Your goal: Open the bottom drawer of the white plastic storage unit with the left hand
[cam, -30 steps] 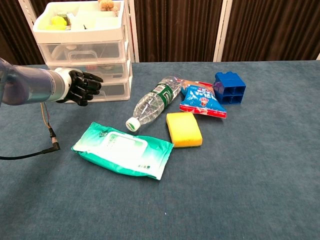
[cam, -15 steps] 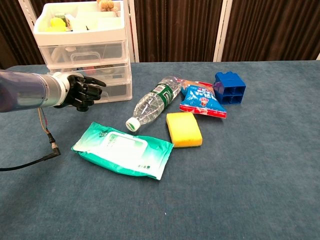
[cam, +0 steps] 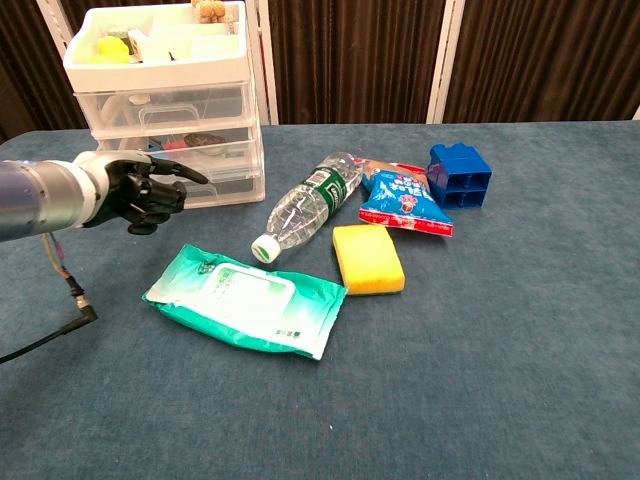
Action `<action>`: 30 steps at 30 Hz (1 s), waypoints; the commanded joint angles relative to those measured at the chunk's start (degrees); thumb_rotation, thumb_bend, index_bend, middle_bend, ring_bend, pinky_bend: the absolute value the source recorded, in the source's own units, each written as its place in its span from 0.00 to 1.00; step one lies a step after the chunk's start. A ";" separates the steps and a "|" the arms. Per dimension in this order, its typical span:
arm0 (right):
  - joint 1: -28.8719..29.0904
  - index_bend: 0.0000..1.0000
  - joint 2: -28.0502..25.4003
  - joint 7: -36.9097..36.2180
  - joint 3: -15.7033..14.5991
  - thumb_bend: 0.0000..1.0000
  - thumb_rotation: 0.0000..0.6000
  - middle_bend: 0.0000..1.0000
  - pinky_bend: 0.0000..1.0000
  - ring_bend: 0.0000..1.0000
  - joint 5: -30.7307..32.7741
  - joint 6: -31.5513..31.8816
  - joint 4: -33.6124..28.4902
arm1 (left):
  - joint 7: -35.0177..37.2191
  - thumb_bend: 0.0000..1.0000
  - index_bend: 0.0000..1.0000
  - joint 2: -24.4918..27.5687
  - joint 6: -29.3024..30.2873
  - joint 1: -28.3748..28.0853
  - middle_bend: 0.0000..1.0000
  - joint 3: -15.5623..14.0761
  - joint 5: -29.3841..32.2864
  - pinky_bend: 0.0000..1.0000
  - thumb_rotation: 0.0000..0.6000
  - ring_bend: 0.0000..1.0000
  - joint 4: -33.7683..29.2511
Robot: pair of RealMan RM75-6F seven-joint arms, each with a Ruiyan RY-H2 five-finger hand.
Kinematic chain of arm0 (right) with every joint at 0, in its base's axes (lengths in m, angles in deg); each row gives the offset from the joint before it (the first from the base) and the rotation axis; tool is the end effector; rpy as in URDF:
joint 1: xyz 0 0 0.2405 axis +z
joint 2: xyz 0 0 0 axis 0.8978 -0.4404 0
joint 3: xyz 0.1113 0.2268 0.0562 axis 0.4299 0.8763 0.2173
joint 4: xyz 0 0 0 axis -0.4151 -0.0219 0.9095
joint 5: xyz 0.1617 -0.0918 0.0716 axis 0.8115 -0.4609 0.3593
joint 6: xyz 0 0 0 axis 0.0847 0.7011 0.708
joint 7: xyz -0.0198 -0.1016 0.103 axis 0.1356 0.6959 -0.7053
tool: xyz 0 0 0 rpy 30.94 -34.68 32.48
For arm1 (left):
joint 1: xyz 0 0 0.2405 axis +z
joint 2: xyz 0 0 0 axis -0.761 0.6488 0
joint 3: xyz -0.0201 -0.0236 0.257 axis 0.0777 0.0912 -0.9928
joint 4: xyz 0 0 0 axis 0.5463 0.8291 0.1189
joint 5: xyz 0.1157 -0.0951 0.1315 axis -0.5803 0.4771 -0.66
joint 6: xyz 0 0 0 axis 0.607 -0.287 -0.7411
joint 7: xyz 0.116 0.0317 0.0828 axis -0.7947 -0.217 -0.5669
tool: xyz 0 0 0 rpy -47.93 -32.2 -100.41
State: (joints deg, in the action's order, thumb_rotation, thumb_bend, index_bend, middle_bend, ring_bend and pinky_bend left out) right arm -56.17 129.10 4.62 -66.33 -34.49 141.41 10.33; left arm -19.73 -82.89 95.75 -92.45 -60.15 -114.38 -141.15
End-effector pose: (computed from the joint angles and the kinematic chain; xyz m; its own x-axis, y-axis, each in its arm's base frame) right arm -0.3523 -0.2014 0.2637 0.0720 -0.0651 0.9953 -0.9974 0.0027 0.0723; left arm -0.1532 0.3576 -0.0075 -0.3836 0.3686 0.8468 0.9127 0.2913 0.2867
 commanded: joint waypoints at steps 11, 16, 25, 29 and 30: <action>-0.05 0.00 -0.01 0.52 -0.03 0.12 1.00 0.00 0.00 0.00 0.09 -0.02 -0.54 | -16.70 0.74 0.18 8.65 13.17 1.97 0.94 -10.49 -17.75 0.89 1.00 0.87 -11.21; -0.08 0.00 -0.06 0.62 -0.06 0.12 1.00 0.00 0.00 0.00 0.14 -0.06 -0.68 | -23.59 0.74 0.19 7.80 18.92 0.80 0.96 -9.82 -19.33 0.90 1.00 0.88 -11.46; -0.02 0.00 -0.09 0.59 -0.09 0.12 1.00 0.00 0.00 0.00 0.15 -0.25 -0.67 | -33.21 0.75 0.20 8.01 17.91 -3.67 0.96 -4.92 -3.71 0.91 1.00 0.89 -10.41; 0.02 0.00 -0.14 0.55 -0.09 0.12 1.00 0.00 0.00 0.00 0.12 -0.30 -0.67 | -34.70 0.75 0.20 7.62 17.15 -4.97 0.96 -4.16 0.75 0.91 1.00 0.89 -8.86; 0.04 0.00 -0.14 0.53 -0.10 0.12 1.00 0.00 0.00 0.00 0.10 -0.34 -0.67 | -34.77 0.75 0.20 7.47 17.07 -5.13 0.96 -4.10 1.31 0.91 1.00 0.89 -8.50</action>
State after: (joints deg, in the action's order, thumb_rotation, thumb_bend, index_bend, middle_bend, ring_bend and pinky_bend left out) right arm -56.13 128.95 5.15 -66.43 -34.39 141.06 9.66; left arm -53.39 -75.15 113.37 -96.57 -65.05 -114.69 -150.63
